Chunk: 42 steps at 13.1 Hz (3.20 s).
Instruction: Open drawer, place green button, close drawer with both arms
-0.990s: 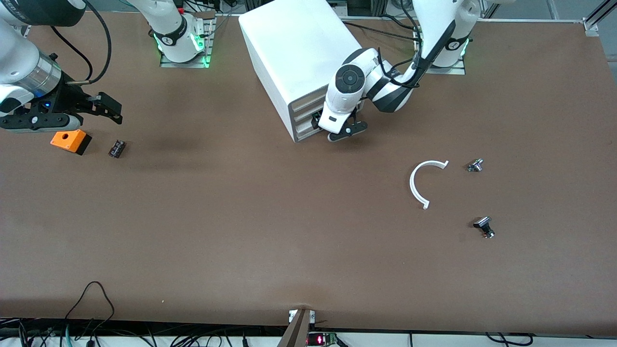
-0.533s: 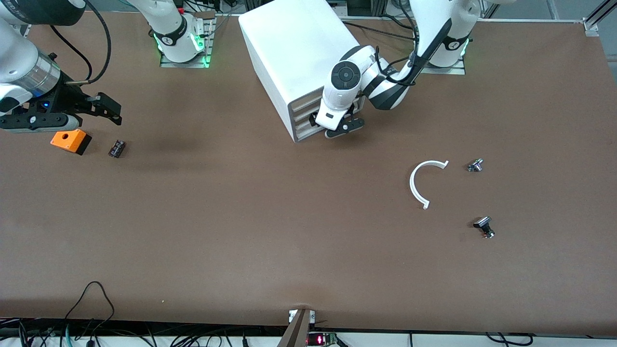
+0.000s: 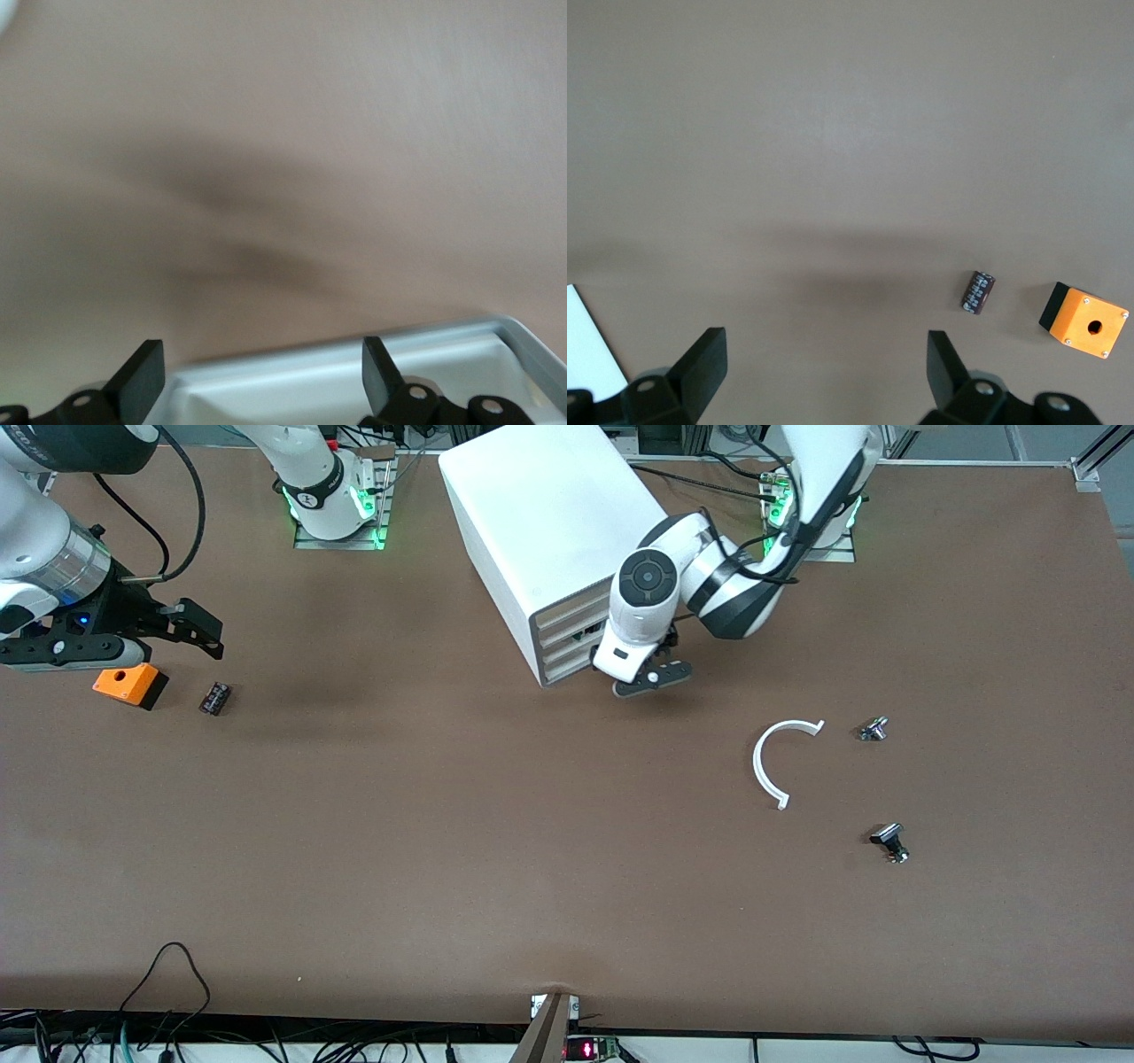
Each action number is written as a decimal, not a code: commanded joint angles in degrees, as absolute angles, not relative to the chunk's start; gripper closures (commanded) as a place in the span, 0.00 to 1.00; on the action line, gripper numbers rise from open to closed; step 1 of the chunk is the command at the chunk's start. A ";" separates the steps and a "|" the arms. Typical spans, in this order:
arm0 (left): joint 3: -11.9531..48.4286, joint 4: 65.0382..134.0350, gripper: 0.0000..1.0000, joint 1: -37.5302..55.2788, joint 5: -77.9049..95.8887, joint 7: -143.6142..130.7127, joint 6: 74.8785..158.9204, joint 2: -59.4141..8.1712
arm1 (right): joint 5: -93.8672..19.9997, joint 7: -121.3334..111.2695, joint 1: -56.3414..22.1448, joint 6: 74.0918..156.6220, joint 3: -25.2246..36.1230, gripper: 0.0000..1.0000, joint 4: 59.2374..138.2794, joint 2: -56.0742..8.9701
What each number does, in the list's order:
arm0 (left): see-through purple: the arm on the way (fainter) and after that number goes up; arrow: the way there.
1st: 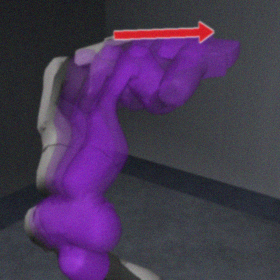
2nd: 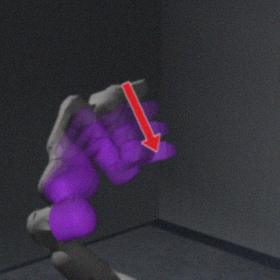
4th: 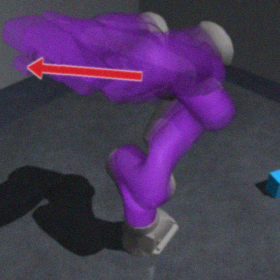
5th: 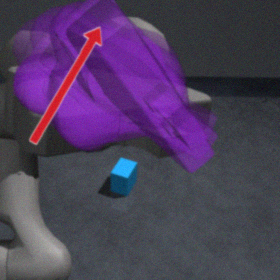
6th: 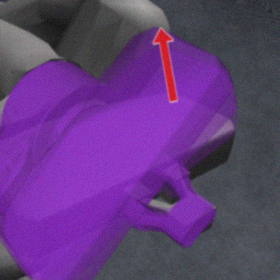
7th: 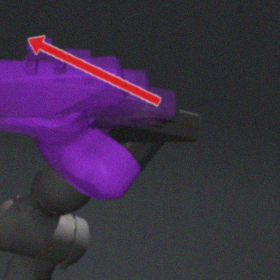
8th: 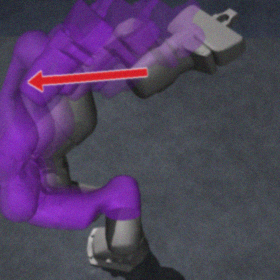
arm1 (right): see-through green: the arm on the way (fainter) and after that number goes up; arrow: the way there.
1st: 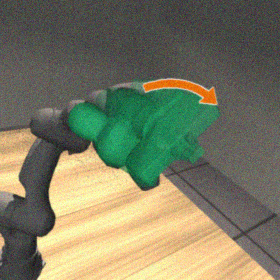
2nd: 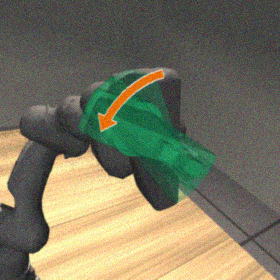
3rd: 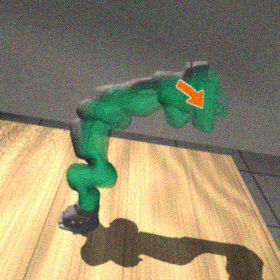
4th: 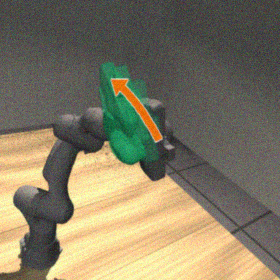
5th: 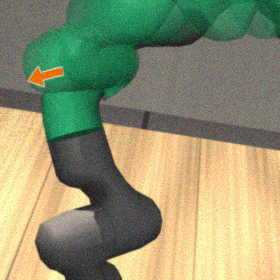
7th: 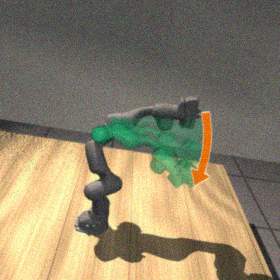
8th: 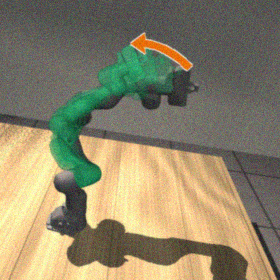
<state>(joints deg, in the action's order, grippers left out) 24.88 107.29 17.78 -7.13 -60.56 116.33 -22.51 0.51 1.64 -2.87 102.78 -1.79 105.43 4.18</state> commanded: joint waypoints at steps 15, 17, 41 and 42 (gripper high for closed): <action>25.14 76.73 0.01 -6.14 -12.30 -4.92 79.20 -13.81 | 2.46 1.67 -2.99 104.15 -2.64 0.00 104.59 3.60; 25.40 76.64 0.01 -8.52 -12.39 0.05 78.84 -12.92 | 2.46 1.67 -2.99 104.15 -2.64 0.00 104.59 3.60; 1.84 95.27 0.01 -0.26 0.26 0.62 93.78 1.41 | 1.58 6.77 -2.55 100.28 -2.02 0.00 102.93 3.17; 2.02 95.27 0.01 -0.35 0.26 0.62 93.69 1.41 | 1.58 6.68 -2.55 100.28 -2.02 0.00 102.57 3.08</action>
<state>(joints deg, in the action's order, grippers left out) 1.66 95.06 -0.20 0.13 -0.48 94.26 0.84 1.31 6.62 -2.85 101.73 -1.69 104.72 3.45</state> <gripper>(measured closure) 0.004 0.000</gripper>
